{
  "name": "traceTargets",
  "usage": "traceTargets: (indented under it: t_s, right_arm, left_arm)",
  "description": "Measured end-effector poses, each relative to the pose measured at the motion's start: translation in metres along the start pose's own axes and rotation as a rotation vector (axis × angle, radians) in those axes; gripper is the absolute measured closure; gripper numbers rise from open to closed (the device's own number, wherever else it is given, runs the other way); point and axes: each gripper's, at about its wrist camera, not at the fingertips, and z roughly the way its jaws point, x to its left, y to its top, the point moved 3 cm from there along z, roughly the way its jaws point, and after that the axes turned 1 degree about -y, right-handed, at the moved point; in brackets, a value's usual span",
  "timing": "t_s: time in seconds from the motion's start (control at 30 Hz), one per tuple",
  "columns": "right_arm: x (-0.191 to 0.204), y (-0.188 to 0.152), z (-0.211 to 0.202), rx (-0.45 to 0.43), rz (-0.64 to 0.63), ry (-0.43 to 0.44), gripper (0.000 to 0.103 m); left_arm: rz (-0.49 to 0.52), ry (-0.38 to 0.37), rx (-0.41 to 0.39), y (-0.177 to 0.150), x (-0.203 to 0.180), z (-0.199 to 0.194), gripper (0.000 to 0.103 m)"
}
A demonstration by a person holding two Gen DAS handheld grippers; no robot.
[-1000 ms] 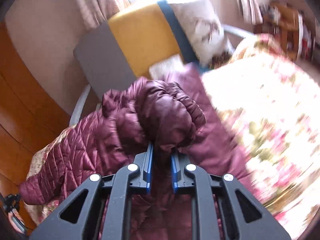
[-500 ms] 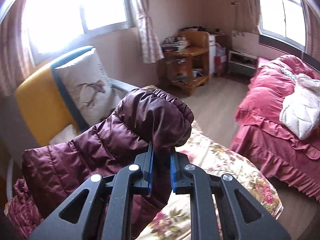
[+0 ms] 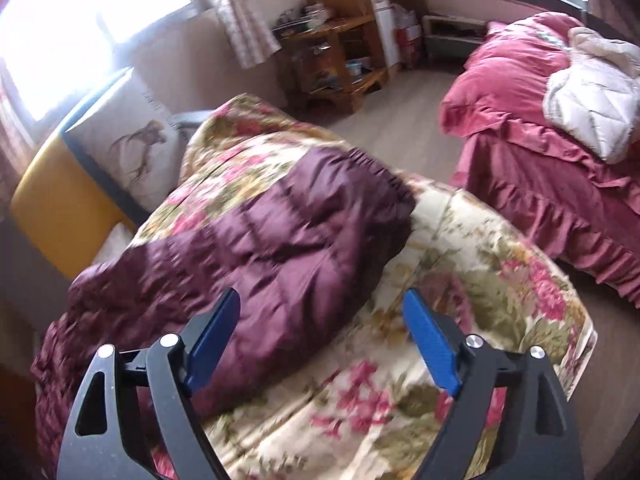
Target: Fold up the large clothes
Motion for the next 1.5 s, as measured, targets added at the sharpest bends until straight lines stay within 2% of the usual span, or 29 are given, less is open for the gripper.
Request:
traceTargets:
  t_s: [0.1,0.17,0.27,0.3,0.33,0.37,0.4,0.43,0.47,0.53,0.6,0.67,0.73,0.83,0.87,0.9,0.93,0.97,1.0,1.03,1.13,1.27,1.43,1.5]
  right_arm:
    - [0.048,-0.065,-0.017,0.221,-0.212,0.273,0.012]
    - [0.071,-0.111,-0.024,0.365,-0.323,0.377,0.01]
    - [0.09,-0.182,-0.035,0.493,-0.505,0.406,0.01]
    - [0.093,-0.201,-0.037,0.519,-0.536,0.409,0.011]
    - [0.093,-0.215,-0.04,0.533,-0.547,0.41,0.014]
    - [0.093,-0.222,-0.042,0.53,-0.56,0.4,0.028]
    - [0.096,-0.229,-0.049,0.51,-0.589,0.389,0.04]
    - [0.095,-0.23,-0.052,0.502,-0.603,0.389,0.066]
    - [0.095,-0.228,-0.058,0.48,-0.619,0.386,0.072]
    - [0.103,-0.227,-0.082,0.424,-0.691,0.389,0.078]
    - [0.098,-0.222,-0.102,0.386,-0.739,0.384,0.08]
    - [0.08,-0.22,-0.099,0.4,-0.735,0.355,0.08]
    - [0.064,-0.237,-0.088,0.449,-0.705,0.319,0.08]
    - [0.058,-0.25,-0.08,0.467,-0.681,0.303,0.079]
    - [0.057,-0.249,-0.081,0.465,-0.664,0.313,0.078]
    - [0.057,-0.244,-0.081,0.466,-0.64,0.328,0.075]
    - [0.057,-0.238,-0.082,0.472,-0.617,0.341,0.068]
    - [0.056,-0.228,-0.082,0.458,-0.582,0.356,0.06]
    - [0.051,-0.205,-0.082,0.406,-0.517,0.371,0.056]
    - [0.047,-0.191,-0.079,0.369,-0.448,0.386,0.05]
    - [0.025,-0.133,-0.056,0.251,-0.192,0.393,0.049]
    - [-0.023,-0.056,-0.01,0.086,0.108,0.278,0.053]
    - [-0.06,0.005,0.042,0.002,0.369,0.206,0.054]
    - [-0.065,0.021,0.065,0.014,0.43,0.218,0.054]
  left_arm:
    - [-0.006,-0.054,0.02,-0.012,0.001,0.002,0.021]
    - [-0.002,-0.1,0.045,-0.022,-0.002,0.003,0.021]
    - [0.028,-0.152,0.081,-0.041,-0.007,0.006,0.024]
    - [0.033,-0.161,0.093,-0.046,-0.007,0.008,0.033]
    - [0.045,-0.165,0.098,-0.052,-0.008,0.008,0.037]
    - [0.061,-0.151,0.08,-0.054,-0.009,0.007,0.046]
    - [0.083,-0.146,0.07,-0.057,-0.012,0.006,0.06]
    - [0.093,-0.147,0.061,-0.059,-0.013,0.005,0.064]
    - [0.104,-0.154,0.05,-0.06,-0.014,0.001,0.071]
    - [0.149,-0.152,0.029,-0.065,-0.022,-0.009,0.075]
    - [0.184,-0.14,0.025,-0.073,-0.028,-0.019,0.076]
    - [0.183,-0.121,0.054,-0.09,-0.021,-0.02,0.076]
    - [0.162,-0.097,0.087,-0.101,-0.011,-0.012,0.075]
    - [0.131,-0.074,0.117,-0.106,-0.004,-0.01,0.064]
    - [0.123,-0.053,0.114,-0.103,-0.003,-0.014,0.053]
    - [0.123,-0.024,0.097,-0.097,-0.002,-0.02,0.049]
    - [0.127,-0.015,0.075,-0.09,-0.003,-0.026,0.047]
    - [0.13,-0.007,0.044,-0.08,-0.003,-0.035,0.038]
    - [0.13,0.008,-0.001,-0.07,-0.005,-0.045,0.031]
    - [0.132,0.017,-0.041,-0.059,-0.009,-0.051,0.03]
    - [0.142,0.019,-0.098,-0.034,-0.023,-0.052,0.03]
    - [0.165,0.029,-0.126,-0.016,-0.056,-0.026,0.03]
    - [0.205,0.042,-0.119,-0.015,-0.09,0.002,0.03]
    - [0.212,0.045,-0.1,-0.019,-0.101,0.018,0.03]
